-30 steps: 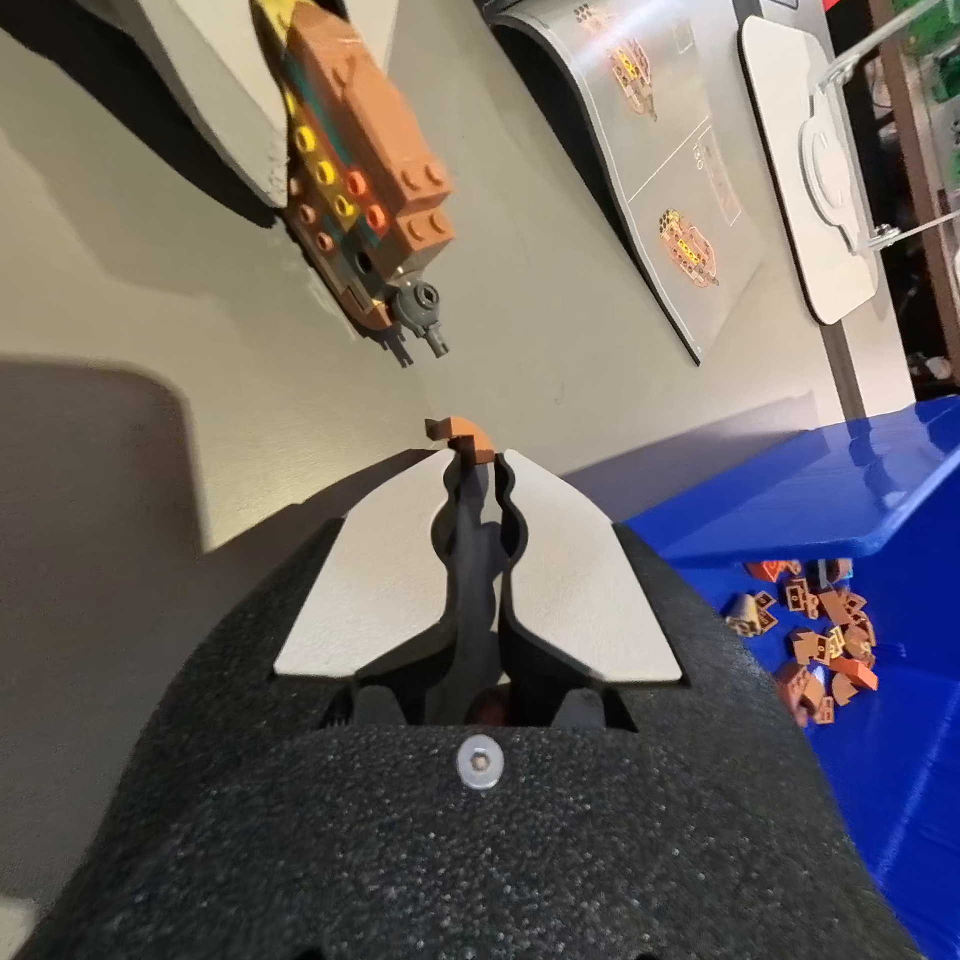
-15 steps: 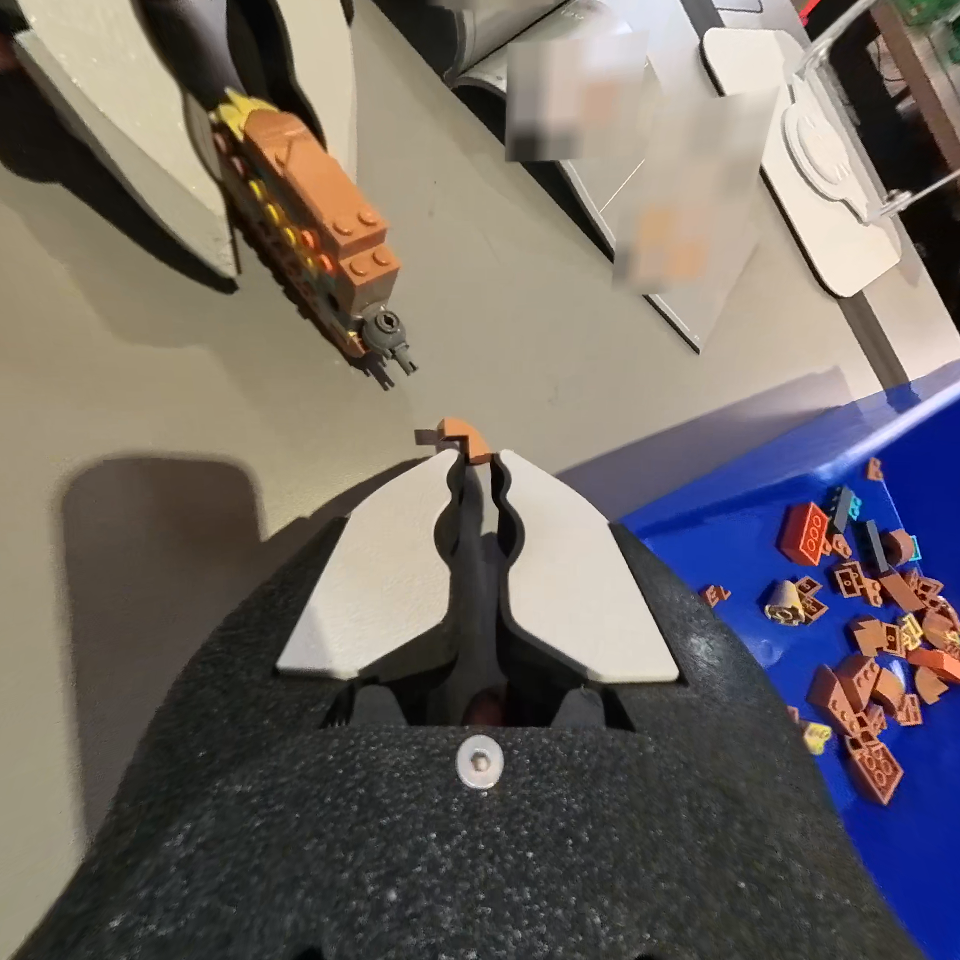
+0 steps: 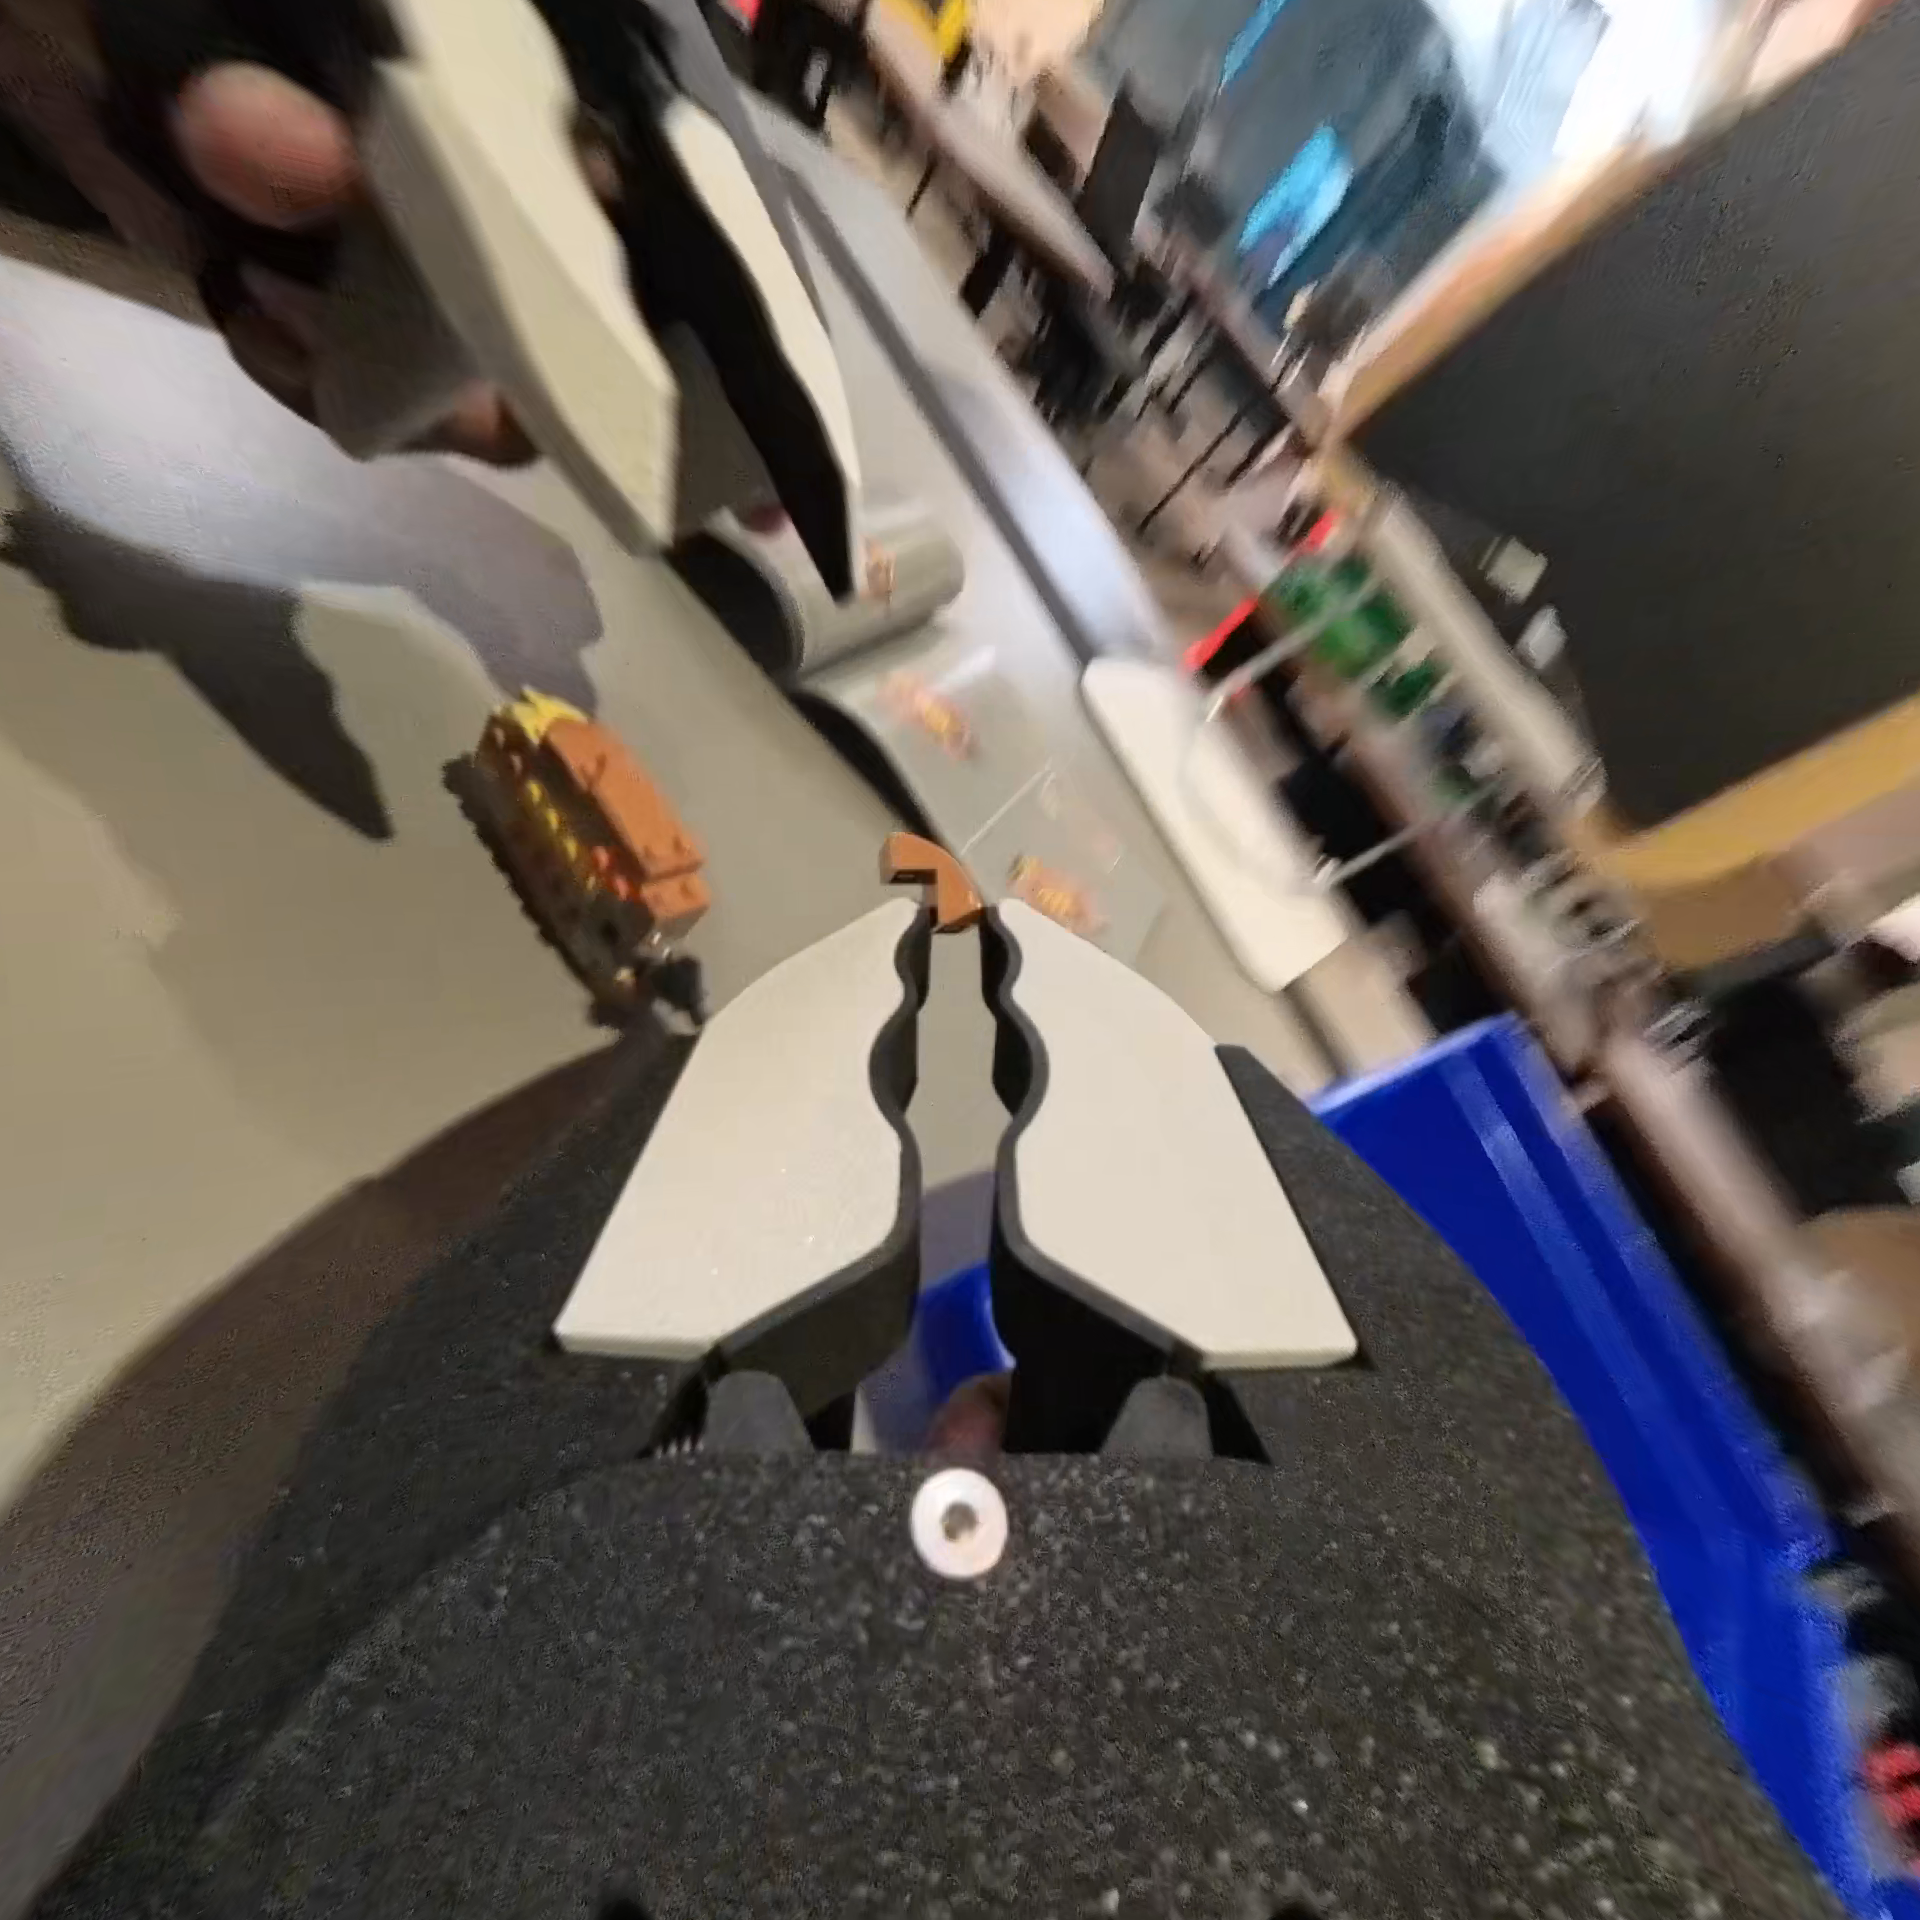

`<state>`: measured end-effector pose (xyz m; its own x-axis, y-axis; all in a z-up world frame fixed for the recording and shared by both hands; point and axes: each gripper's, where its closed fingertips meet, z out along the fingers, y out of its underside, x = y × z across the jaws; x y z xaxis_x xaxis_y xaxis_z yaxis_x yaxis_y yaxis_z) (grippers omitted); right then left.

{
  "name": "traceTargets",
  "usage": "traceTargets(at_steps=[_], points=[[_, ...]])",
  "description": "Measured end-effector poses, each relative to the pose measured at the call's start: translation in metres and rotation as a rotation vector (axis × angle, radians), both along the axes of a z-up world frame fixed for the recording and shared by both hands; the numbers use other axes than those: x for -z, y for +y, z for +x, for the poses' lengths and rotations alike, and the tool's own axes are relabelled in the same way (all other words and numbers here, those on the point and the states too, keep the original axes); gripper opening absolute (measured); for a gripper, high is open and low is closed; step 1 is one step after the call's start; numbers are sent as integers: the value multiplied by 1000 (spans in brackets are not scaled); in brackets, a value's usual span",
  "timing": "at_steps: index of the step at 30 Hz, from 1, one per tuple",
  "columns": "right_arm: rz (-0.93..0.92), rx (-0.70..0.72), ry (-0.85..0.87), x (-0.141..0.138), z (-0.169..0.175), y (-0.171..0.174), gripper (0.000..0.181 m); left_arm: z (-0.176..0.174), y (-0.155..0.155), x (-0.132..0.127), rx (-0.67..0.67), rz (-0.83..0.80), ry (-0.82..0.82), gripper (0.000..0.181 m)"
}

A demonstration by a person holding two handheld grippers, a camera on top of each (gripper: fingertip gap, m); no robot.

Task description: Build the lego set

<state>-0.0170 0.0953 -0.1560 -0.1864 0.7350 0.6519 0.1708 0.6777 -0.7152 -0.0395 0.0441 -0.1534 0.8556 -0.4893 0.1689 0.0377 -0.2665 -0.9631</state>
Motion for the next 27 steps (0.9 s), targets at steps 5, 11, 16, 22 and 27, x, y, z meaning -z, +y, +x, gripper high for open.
traceTargets(at_steps=[5, 11, 16, 22, 27], points=[[407, -153, 169, -17, -15, -37, 9, 10, 3, -8, 23, -17, -142, 52], [557, -201, 219, -25, -25, -53, 8, 5, 1, -7, 10, -45, -181, 41], [587, -202, 238, -25, -29, -55, 8, 5, -2, -9, 42, -43, -215, 17], [467, -192, 233, -25, -35, -52, 32, -7, -3, -18, 66, 17, -375, 17], [271, -192, 254, -32, -30, -46, 35, -27, -18, -50, 204, 160, -747, 16]])
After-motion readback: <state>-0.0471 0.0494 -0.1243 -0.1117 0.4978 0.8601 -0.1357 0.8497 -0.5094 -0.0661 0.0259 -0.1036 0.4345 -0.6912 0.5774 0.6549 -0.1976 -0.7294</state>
